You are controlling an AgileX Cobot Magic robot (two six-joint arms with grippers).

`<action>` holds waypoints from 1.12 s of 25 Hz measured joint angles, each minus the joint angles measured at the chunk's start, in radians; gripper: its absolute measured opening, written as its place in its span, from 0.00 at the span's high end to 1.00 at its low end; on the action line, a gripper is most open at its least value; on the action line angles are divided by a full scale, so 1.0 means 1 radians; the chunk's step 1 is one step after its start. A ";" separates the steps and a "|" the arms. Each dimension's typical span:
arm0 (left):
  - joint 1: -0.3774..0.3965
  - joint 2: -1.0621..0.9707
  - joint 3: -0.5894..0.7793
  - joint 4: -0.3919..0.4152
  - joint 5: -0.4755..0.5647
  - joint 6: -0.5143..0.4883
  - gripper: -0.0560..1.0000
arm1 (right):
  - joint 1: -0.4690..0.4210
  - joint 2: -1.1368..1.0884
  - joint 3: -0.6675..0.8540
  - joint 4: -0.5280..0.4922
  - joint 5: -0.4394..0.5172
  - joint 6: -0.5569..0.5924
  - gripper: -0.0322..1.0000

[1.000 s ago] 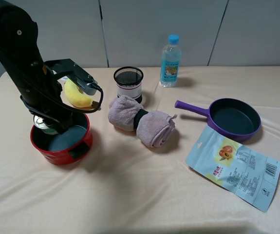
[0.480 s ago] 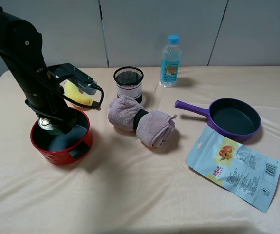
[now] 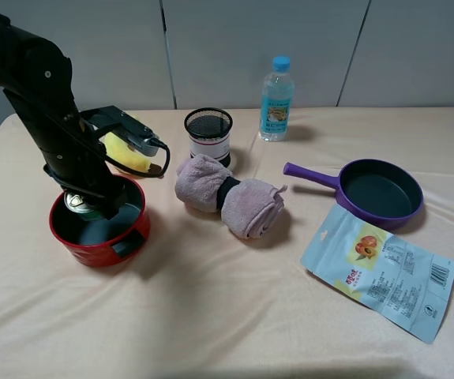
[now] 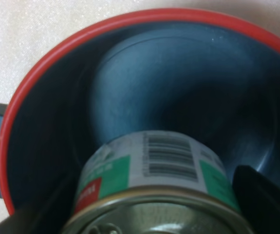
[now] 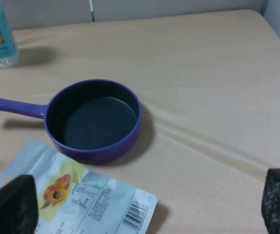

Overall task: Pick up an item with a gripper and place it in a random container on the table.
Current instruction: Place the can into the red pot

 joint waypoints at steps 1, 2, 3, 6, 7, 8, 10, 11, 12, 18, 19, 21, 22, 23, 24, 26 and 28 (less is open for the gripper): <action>0.000 0.000 0.000 -0.001 0.002 0.000 0.32 | 0.000 0.000 0.000 0.000 0.000 0.000 0.30; 0.000 0.000 0.000 -0.002 0.003 0.000 0.32 | 0.000 0.000 0.000 0.000 0.000 0.000 0.30; 0.000 0.000 0.000 -0.004 0.004 0.000 0.32 | 0.000 0.000 0.000 0.000 0.000 0.000 0.30; 0.000 0.000 0.000 -0.014 0.005 0.000 0.32 | 0.000 0.000 0.000 0.000 0.000 0.000 0.30; 0.000 0.000 0.000 -0.018 0.005 0.000 0.32 | 0.000 0.000 0.000 0.000 0.000 0.000 0.30; 0.000 0.000 0.000 -0.023 0.005 0.000 0.32 | 0.000 0.000 0.000 0.000 0.000 0.000 0.30; 0.000 0.000 0.000 -0.035 0.006 0.000 0.32 | 0.000 0.000 0.000 0.000 0.000 0.000 0.30; 0.000 0.000 0.000 -0.039 0.006 0.000 0.32 | 0.000 0.000 0.000 0.000 0.000 0.000 0.30; 0.000 0.000 0.000 -0.040 0.006 0.000 0.32 | 0.000 0.000 0.000 0.000 0.000 0.000 0.30; 0.000 0.000 0.000 -0.042 0.007 -0.022 0.26 | 0.000 0.000 0.000 0.000 0.000 0.000 0.30; 0.000 0.000 0.000 -0.042 0.009 -0.023 0.25 | 0.000 0.000 0.000 0.000 0.000 0.000 0.30; 0.000 0.000 0.000 -0.042 0.012 -0.025 0.25 | 0.000 0.000 0.000 0.000 0.000 0.000 0.30; 0.000 0.000 0.000 -0.042 0.012 -0.026 0.25 | 0.000 0.000 0.000 0.000 0.000 0.000 0.30; 0.000 0.000 0.000 -0.042 0.013 -0.026 0.25 | 0.000 0.000 0.000 0.000 0.000 0.000 0.30; 0.000 0.000 0.000 -0.042 0.014 -0.026 0.25 | 0.000 0.000 0.000 0.000 0.000 0.000 0.30; 0.000 0.000 0.000 -0.042 0.016 -0.026 0.25 | 0.000 0.000 0.000 0.000 0.000 0.000 0.30; 0.000 0.000 0.000 -0.042 0.019 -0.026 0.25 | 0.000 0.000 0.000 0.000 0.000 0.000 0.30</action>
